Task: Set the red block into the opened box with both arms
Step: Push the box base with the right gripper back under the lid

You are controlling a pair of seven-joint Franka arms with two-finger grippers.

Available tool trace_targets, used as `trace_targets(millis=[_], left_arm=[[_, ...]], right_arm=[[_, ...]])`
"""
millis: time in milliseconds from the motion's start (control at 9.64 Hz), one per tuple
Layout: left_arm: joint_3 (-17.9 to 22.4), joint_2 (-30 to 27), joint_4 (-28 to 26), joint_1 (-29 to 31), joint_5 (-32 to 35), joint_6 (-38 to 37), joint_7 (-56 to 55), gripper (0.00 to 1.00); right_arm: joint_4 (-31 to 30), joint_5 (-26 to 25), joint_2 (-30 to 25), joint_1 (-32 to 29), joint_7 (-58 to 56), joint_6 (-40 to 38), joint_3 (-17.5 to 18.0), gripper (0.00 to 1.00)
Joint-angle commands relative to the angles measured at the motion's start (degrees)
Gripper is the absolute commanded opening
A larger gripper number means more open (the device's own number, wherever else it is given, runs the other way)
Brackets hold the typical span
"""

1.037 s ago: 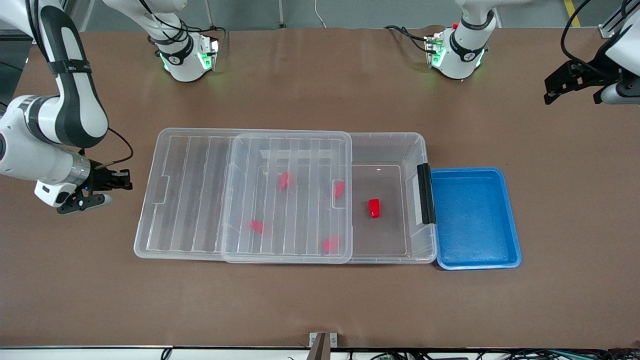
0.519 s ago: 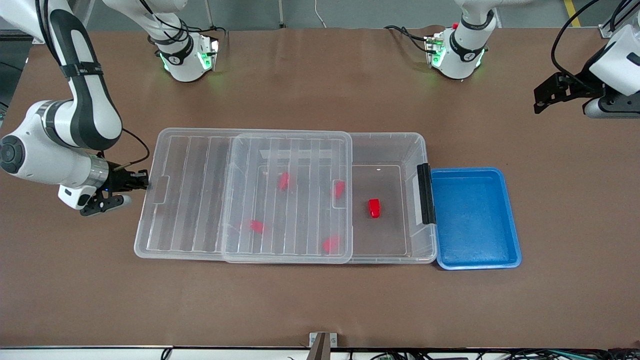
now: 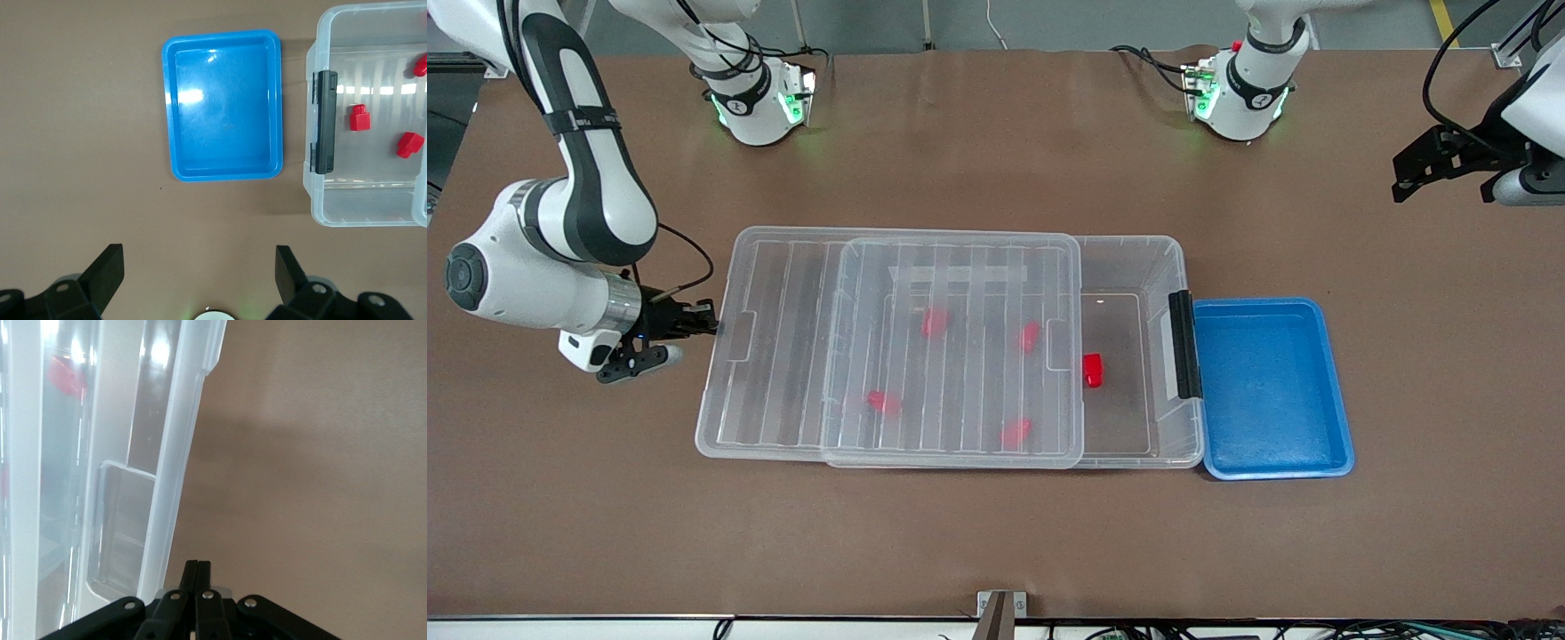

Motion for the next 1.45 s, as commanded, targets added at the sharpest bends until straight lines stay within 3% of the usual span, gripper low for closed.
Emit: trace_targets(millis=[0,519,1348], left_arm=[[-0.1,0.7,0.1,0.1,0.0,-0.7,0.7,1.00],[0.0,0.7,-0.2,0.3,0.0,-0.8,0.9,1.00],[0.1,0.0,-0.2,0.2,0.2,-3.5,-0.5,1.00]], right_arm=[[1.8,2.0,1.7,0.5,3.0,-0.2,2.3,0.00],[4.1,2.1,4.3,1.2,6.6,0.1,5.6,0.00],[6.2,2.0,6.5,1.7,8.4,0.8,7.9,0.00]])
